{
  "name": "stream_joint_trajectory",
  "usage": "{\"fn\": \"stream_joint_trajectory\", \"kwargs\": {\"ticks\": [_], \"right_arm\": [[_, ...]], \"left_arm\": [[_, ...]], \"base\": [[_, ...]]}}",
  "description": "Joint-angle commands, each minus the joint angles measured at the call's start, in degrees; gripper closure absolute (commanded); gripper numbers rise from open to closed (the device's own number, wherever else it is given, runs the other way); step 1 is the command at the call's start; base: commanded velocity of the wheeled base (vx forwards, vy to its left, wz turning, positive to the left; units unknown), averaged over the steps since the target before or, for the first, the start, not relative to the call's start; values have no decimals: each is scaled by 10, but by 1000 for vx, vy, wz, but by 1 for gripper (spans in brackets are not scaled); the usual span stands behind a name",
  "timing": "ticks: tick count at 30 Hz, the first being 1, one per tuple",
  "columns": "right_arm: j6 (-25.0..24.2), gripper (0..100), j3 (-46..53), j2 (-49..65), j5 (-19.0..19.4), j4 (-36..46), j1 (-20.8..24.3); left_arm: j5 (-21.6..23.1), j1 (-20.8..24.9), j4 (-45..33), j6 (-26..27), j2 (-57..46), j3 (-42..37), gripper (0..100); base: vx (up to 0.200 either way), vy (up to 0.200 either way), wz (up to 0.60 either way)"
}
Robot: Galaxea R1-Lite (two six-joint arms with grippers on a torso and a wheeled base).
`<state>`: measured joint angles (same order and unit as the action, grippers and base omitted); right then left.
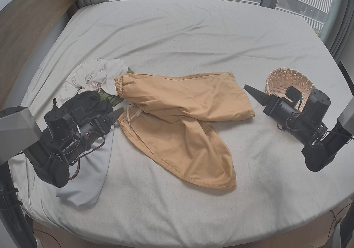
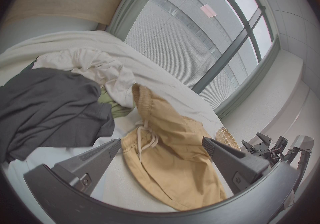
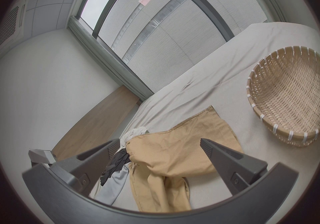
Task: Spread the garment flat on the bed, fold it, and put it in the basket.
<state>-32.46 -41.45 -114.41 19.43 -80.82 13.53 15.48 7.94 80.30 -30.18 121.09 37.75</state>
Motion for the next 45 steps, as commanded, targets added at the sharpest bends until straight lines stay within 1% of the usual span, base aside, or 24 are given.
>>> {"fn": "stream_joint_trajectory", "kwargs": {"ticks": [1, 7, 12, 18, 30, 45], "right_arm": [[0, 0, 7, -2, 0, -1, 7], [0, 0, 7, -2, 0, -1, 7], [0, 0, 17, -1, 0, -3, 7], [1, 0, 30, -8, 0, -38, 4], [1, 0, 26, -14, 0, -39, 4], [1, 0, 29, -14, 0, -40, 3]], "left_arm": [[-1, -5, 0, -3, 27, 12, 0], [1, -6, -1, -6, 43, 26, 0], [0, -6, -1, -7, 68, 54, 0], [-2, -5, -2, -7, 100, 84, 0], [-2, -6, -2, -7, 147, 142, 0], [-3, 7, -1, -7, 162, 177, 0]], "base": [[0, 0, 0], [0, 0, 0], [0, 0, 0], [0, 0, 0], [0, 0, 0], [0, 0, 0]]}}
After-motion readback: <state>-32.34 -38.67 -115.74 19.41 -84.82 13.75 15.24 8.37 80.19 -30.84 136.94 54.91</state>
